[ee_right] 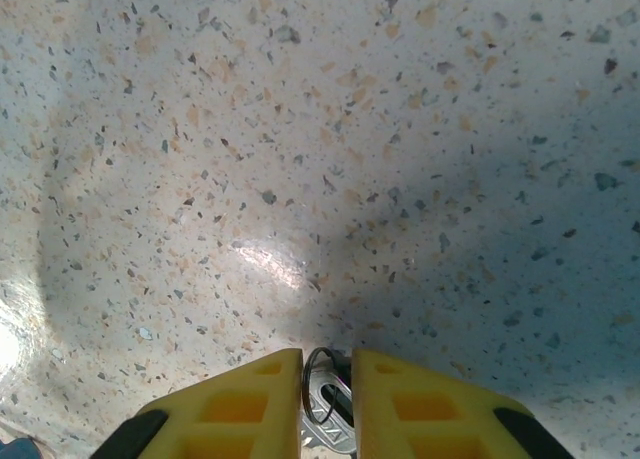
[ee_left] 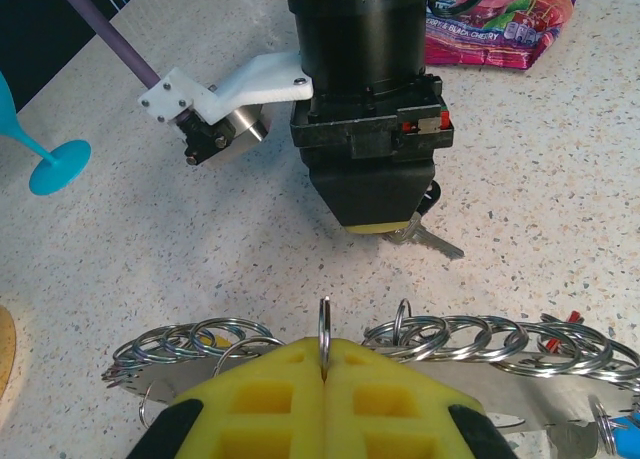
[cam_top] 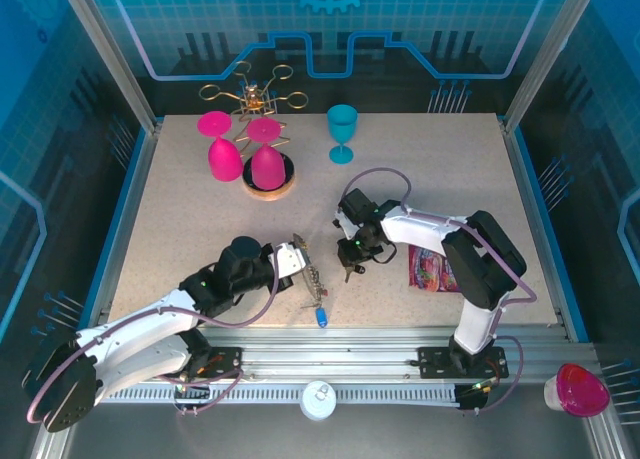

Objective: Put the keys on the keyring

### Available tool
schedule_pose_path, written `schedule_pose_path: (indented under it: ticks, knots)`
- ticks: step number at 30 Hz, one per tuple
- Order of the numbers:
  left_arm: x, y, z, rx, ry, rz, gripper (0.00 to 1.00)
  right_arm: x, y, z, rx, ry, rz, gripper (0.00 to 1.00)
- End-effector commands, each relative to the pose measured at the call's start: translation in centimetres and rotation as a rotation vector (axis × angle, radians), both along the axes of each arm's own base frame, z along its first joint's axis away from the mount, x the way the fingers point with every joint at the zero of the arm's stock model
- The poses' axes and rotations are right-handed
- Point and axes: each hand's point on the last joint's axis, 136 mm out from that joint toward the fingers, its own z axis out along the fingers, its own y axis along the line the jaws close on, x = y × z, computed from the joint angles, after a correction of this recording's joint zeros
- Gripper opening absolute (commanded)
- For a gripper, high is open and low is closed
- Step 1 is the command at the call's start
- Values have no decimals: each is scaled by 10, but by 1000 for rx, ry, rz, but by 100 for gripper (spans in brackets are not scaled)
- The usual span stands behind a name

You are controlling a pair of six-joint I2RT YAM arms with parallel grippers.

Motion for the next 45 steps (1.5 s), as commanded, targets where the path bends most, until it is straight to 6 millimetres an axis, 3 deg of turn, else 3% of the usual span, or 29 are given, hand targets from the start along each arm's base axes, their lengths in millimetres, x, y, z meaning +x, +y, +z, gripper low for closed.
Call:
schedule_pose_path:
  ticks: [1,11,13,17,30,32,36,45]
  knots:
    - [6,-4,21,-42,-37,10,0,-5,1,-3,-24,23,19,20]
    - [6,-4,21,-40,-39,9,0,-2,1,-5,-38,22,25,10]
    - [6,-4,21,-39,-38,9,0,-1,1,-2,-31,10,23,1]
    - [5,-3,21,-38,-39,9,0,-1,1,8,-24,-14,34,0]
    - [2,-4,30,-72,-78,-9,0,-21,17,81,226,-256,243,0]
    - [2,-4,30,-65,-77,-8,0,-21,8,70,158,-235,221,0]
    - [4,-3,26,-51,-64,-1,0,-27,-8,30,13,-88,163,0]
    - [4,-3,25,-44,-61,3,0,-24,-14,6,-43,-45,106,0]
